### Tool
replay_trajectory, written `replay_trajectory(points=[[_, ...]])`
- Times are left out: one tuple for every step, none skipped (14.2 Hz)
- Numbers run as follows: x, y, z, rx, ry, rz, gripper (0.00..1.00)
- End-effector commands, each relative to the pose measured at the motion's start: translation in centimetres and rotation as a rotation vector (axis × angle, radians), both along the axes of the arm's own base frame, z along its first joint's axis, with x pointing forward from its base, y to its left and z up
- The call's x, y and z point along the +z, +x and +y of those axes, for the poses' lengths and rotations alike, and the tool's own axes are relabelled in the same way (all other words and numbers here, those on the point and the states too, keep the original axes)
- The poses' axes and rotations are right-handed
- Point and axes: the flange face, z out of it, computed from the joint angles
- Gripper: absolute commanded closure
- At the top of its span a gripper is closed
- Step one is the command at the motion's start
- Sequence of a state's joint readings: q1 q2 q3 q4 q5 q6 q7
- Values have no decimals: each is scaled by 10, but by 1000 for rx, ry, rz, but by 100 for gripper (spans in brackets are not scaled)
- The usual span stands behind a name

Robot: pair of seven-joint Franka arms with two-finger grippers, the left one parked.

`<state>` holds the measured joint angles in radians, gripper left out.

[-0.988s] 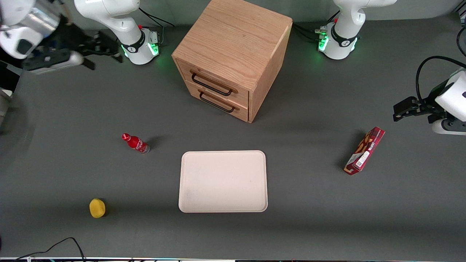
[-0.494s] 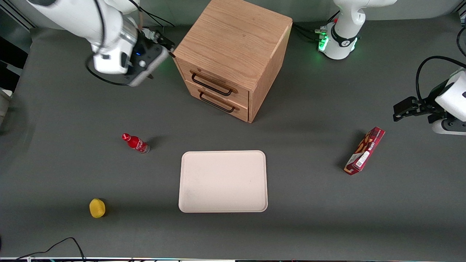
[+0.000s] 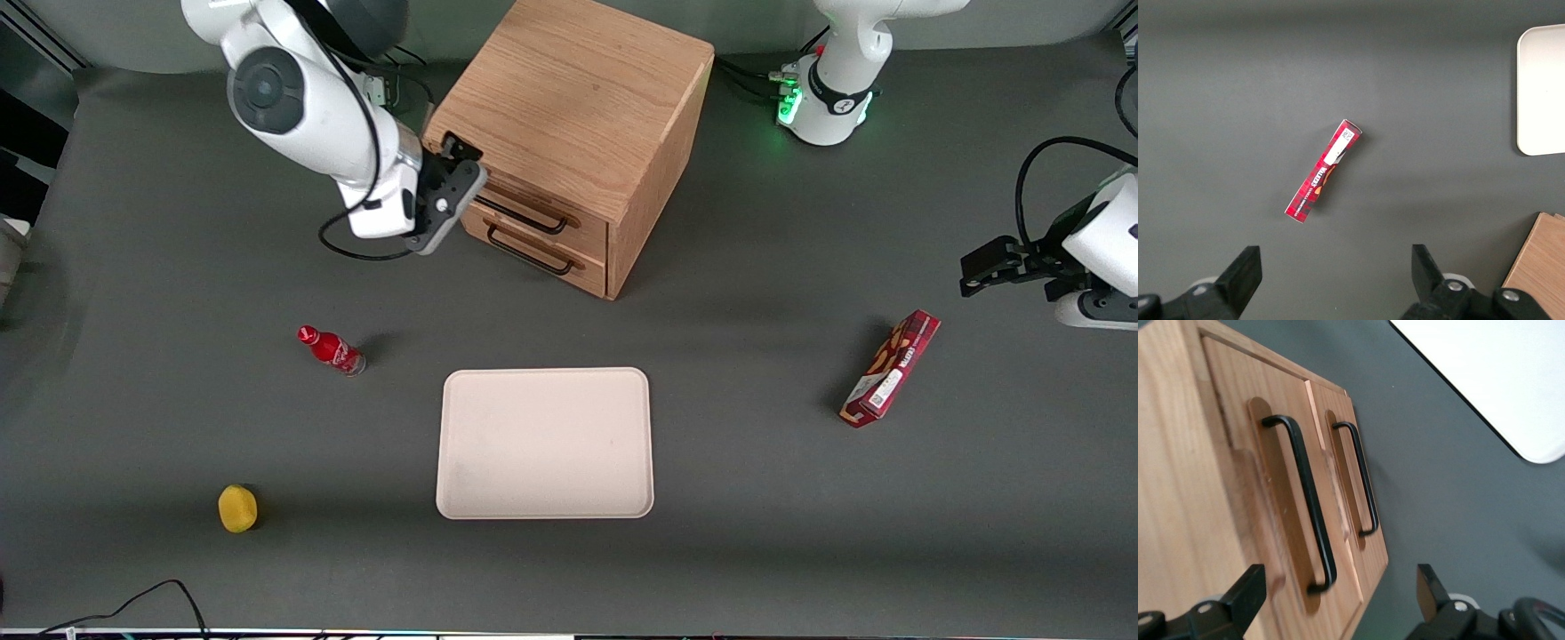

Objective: Open upper drawer
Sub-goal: 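Move the right gripper to the upper drawer's black handle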

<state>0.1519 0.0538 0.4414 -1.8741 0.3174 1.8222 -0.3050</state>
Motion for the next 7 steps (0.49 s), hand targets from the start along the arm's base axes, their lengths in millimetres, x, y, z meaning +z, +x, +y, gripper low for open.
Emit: replay_trajectory(points=[[-31,-6,6,-3,43,10,0],[-40,-3,7,-6,44,20,0],[-46,0,7,-12,48,19,0],[-51,0,10,-11,52,19,0],[-55,-3,17,0,56,21,0],[-60,-1,18,-5,58,20,0],[-65,1,18,-11,62,19,0]])
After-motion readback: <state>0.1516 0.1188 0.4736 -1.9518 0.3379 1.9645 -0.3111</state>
